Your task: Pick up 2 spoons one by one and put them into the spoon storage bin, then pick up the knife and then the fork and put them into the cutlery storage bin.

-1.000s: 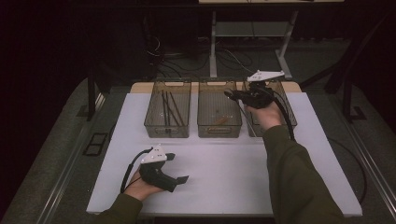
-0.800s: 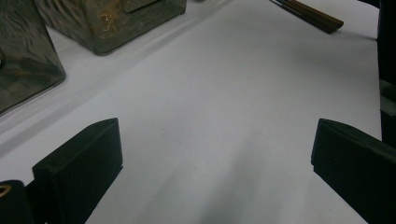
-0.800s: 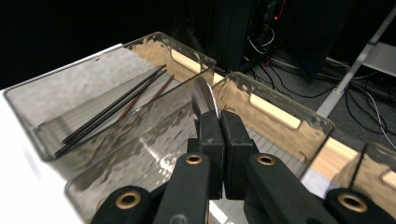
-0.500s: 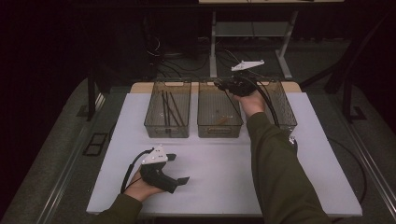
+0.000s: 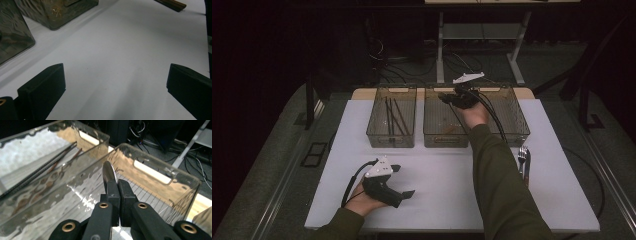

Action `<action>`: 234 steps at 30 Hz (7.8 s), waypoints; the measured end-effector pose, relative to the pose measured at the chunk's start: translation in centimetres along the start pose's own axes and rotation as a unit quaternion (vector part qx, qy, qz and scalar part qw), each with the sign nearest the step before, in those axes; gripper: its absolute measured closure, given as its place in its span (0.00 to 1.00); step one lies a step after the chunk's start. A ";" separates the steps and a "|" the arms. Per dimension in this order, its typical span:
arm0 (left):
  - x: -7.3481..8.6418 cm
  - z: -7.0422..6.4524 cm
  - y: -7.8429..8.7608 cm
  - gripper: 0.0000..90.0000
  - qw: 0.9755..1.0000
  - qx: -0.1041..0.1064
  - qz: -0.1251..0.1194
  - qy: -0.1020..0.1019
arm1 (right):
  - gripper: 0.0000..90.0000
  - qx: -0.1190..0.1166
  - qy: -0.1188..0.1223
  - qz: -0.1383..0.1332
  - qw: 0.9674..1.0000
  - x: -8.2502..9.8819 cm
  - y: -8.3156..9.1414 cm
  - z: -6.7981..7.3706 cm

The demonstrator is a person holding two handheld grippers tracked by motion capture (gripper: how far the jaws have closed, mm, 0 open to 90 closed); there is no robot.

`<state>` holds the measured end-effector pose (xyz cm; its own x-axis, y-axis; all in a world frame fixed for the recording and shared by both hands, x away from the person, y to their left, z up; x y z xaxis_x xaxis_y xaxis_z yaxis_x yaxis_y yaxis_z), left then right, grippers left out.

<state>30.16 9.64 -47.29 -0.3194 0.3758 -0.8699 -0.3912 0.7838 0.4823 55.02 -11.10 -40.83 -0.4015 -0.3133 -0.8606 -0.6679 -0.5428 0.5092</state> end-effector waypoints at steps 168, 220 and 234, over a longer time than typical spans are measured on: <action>0.2 0.8 0.3 0.00 1.000 -0.008 0.004 0.006 | 1.00 0.007 -0.033 0.186 0.982 25.4 25.9 -1.5; 0.2 0.6 0.1 0.00 1.000 -0.007 0.003 0.007 | 0.83 -0.044 0.022 0.223 0.974 22.2 21.0 -2.9; 0.3 0.5 0.1 0.00 1.000 -0.005 0.006 0.006 | 0.86 -0.046 0.045 0.191 0.979 22.9 21.2 -2.6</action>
<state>30.50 10.04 -47.55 -0.3340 0.3786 -0.8632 -0.3965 0.7743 0.4931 33.36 -31.81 -49.76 -0.5511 -0.5726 -0.6070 -0.4184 -0.4398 0.7947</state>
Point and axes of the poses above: each handheld gripper's, and its own axes: y roughly backward along the jaws, x roughly out of its underside, z roughly to its left, the point moved 7 cm from there along -y, roughly forward along the jaws, and after that the axes turned 4 degrees about -z, right-handed, at the moved point
